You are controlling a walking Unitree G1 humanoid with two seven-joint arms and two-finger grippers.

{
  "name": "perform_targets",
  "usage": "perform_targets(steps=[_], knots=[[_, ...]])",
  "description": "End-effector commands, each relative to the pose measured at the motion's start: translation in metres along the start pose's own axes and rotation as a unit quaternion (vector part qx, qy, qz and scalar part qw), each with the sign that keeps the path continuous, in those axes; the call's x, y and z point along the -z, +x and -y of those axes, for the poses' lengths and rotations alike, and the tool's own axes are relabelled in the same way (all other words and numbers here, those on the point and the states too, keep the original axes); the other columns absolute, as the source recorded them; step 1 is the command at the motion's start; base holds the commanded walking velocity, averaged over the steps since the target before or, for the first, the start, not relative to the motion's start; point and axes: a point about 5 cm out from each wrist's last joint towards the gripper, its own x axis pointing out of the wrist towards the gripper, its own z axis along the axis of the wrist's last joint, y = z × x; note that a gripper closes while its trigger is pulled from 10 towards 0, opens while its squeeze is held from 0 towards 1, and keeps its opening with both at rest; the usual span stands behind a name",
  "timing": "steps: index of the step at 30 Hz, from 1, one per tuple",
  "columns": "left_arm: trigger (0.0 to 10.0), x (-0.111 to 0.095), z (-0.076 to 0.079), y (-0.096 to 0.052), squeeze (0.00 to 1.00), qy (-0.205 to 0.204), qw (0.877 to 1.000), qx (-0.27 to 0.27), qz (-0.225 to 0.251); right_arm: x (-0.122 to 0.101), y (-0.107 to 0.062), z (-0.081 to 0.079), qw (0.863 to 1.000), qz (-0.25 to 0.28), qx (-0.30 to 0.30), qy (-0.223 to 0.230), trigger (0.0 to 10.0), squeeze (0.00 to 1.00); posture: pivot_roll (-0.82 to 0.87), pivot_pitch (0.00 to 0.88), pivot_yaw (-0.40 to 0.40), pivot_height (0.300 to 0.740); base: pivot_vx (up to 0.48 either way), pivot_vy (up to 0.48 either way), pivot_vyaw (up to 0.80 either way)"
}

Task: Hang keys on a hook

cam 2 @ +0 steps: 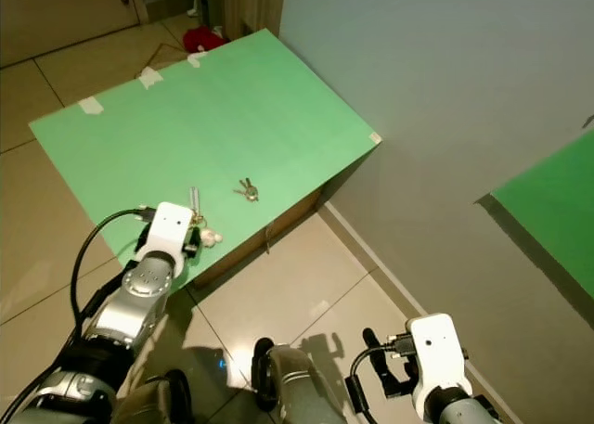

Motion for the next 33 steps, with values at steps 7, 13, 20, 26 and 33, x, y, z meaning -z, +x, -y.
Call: perform_targets(steps=[7,13,20,26,33], knots=[[10.0,-0.005,0.012,0.000,0.00,0.040,0.999,0.019,0.012,0.008,-0.011,0.004,1.000,-0.015,0.016,-0.002,10.0,0.00,-0.35,0.221,-0.148,0.740,0.000,0.000,0.00],[10.0,-0.006,0.016,0.001,0.00,0.045,0.999,0.016,0.014,0.009,-0.011,0.002,1.000,-0.014,0.016,0.001,10.0,0.00,-0.35,0.217,-0.144,0.740,0.000,0.000,0.00],[10.0,-0.034,0.040,-0.003,0.00,-0.014,0.997,0.056,0.052,0.008,-0.012,0.004,1.000,-0.012,0.020,0.001,10.0,0.00,-0.36,0.221,-0.146,0.740,0.000,0.000,0.00],[10.0,-0.042,0.041,-0.005,0.00,0.010,0.997,0.030,0.071,0.008,-0.012,0.002,1.000,-0.011,0.020,0.003,10.0,0.00,-0.37,0.225,-0.149,0.740,0.000,0.000,0.00],[10.0,-0.040,0.053,-0.010,0.00,-0.027,0.998,0.044,0.042,0.008,-0.012,0.003,1.000,-0.011,0.020,0.001,10.0,0.00,-0.37,0.227,-0.151,0.740,0.000,0.000,0.00]])
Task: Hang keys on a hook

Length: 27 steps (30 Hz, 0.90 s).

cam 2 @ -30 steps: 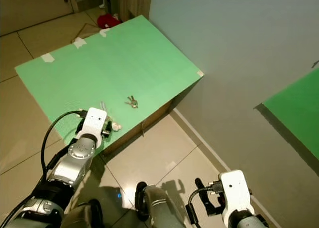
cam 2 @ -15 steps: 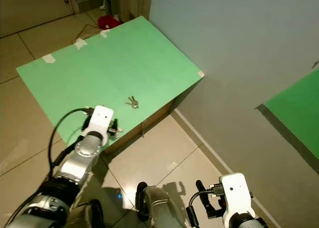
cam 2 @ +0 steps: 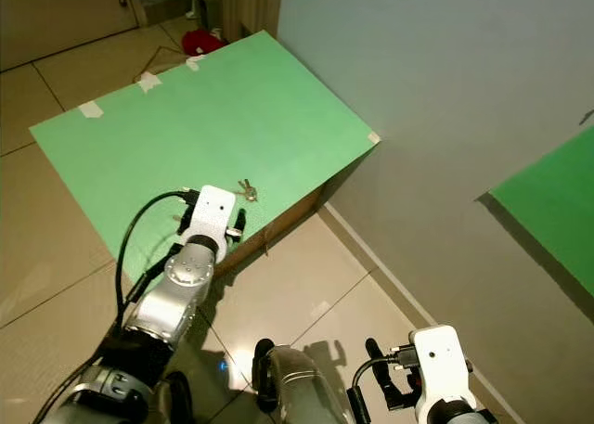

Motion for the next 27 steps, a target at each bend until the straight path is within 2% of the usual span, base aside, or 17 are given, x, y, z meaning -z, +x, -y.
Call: perform_targets(steps=[1,7,12,18,21,27], knots=[[10.0,0.010,0.005,-0.005,0.00,-0.001,1.000,-0.006,-0.024,0.001,-0.005,0.005,1.000,-0.003,0.014,-0.004,10.0,0.00,-0.37,0.234,-0.154,0.740,0.000,0.000,0.00],[10.0,0.029,0.000,-0.008,0.00,-0.002,0.997,-0.030,-0.064,0.001,-0.006,0.003,1.000,-0.005,0.010,-0.004,10.0,0.00,-0.37,0.243,-0.158,0.740,0.000,0.000,0.00],[10.0,0.034,-0.003,-0.008,0.00,0.008,0.996,-0.038,-0.075,0.003,-0.007,0.004,1.000,-0.008,0.010,-0.003,10.0,0.00,-0.37,0.246,-0.160,0.740,0.000,0.000,0.00],[10.0,0.048,0.000,-0.010,0.00,-0.022,0.993,-0.033,-0.113,0.003,-0.008,0.004,1.000,-0.010,0.012,-0.002,10.0,0.00,-0.38,0.253,-0.159,0.740,0.000,0.000,0.00],[10.0,0.049,0.004,-0.010,0.00,-0.027,0.993,-0.025,-0.111,0.004,-0.009,0.004,1.000,-0.011,0.012,-0.002,10.0,0.00,-0.38,0.253,-0.159,0.740,0.000,0.000,0.00],[10.0,0.056,0.002,-0.008,0.00,-0.011,0.993,-0.027,-0.115,0.005,-0.011,0.004,1.000,-0.013,0.014,-0.001,10.0,0.00,-0.39,0.258,-0.159,0.740,0.000,0.000,0.00]])
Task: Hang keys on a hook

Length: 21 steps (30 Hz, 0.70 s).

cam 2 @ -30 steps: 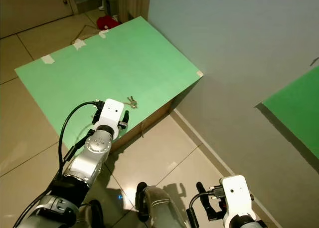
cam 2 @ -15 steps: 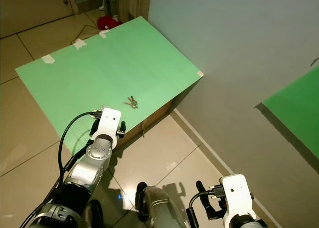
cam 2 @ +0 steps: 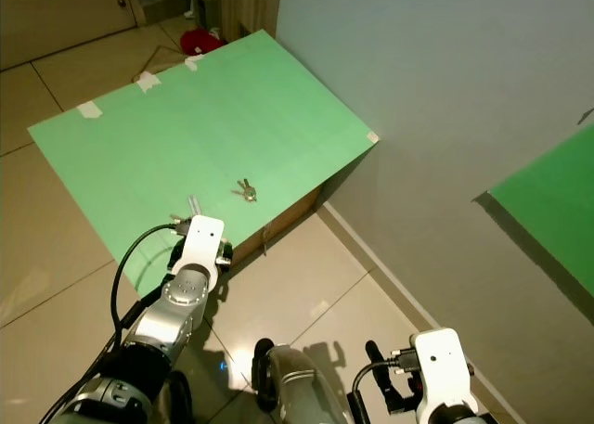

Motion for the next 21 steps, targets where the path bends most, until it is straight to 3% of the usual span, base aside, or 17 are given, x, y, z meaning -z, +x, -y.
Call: perform_targets(steps=[1,21], knots=[[10.0,0.006,0.004,-0.001,0.00,0.006,1.000,0.002,-0.007,0.005,-0.007,0.006,1.000,-0.012,0.015,-0.001,10.0,0.00,-0.39,0.259,-0.158,0.740,0.000,0.000,0.00],[10.0,0.014,-0.003,0.010,0.00,-0.008,0.999,0.001,-0.034,0.006,-0.012,0.007,1.000,-0.015,0.021,-0.002,10.0,0.00,-0.41,0.266,-0.165,0.740,0.000,0.000,0.00]])
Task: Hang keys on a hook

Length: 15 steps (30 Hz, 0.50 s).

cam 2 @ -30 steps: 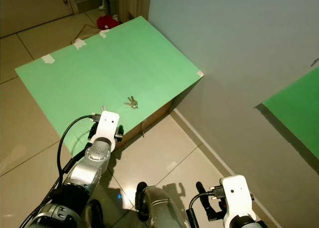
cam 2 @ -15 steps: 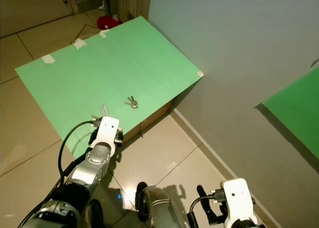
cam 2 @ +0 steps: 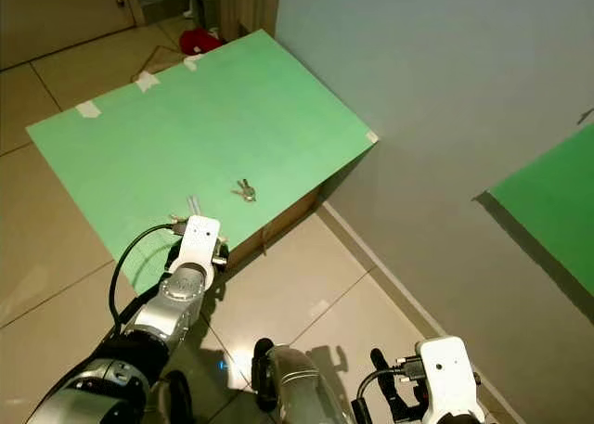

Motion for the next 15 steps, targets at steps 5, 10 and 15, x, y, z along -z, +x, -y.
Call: perform_targets(steps=[5,10,15], knots=[[10.0,0.004,0.000,0.002,0.00,-0.015,1.000,0.002,-0.011,0.000,-0.006,0.005,1.000,-0.003,0.013,-0.006,10.0,0.00,-0.41,0.267,-0.167,0.740,0.000,0.000,0.00],[10.0,0.001,-0.006,0.005,0.00,-0.035,0.999,-0.007,-0.009,-0.002,-0.007,0.005,1.000,-0.001,0.013,-0.006,10.0,0.00,-0.41,0.265,-0.170,0.740,0.000,0.000,0.00],[10.0,-0.003,-0.034,0.009,0.00,-0.026,0.996,-0.081,0.000,-0.003,-0.006,0.006,1.000,-0.001,0.013,-0.008,10.0,0.00,-0.41,0.266,-0.175,0.740,0.000,0.000,0.00]])
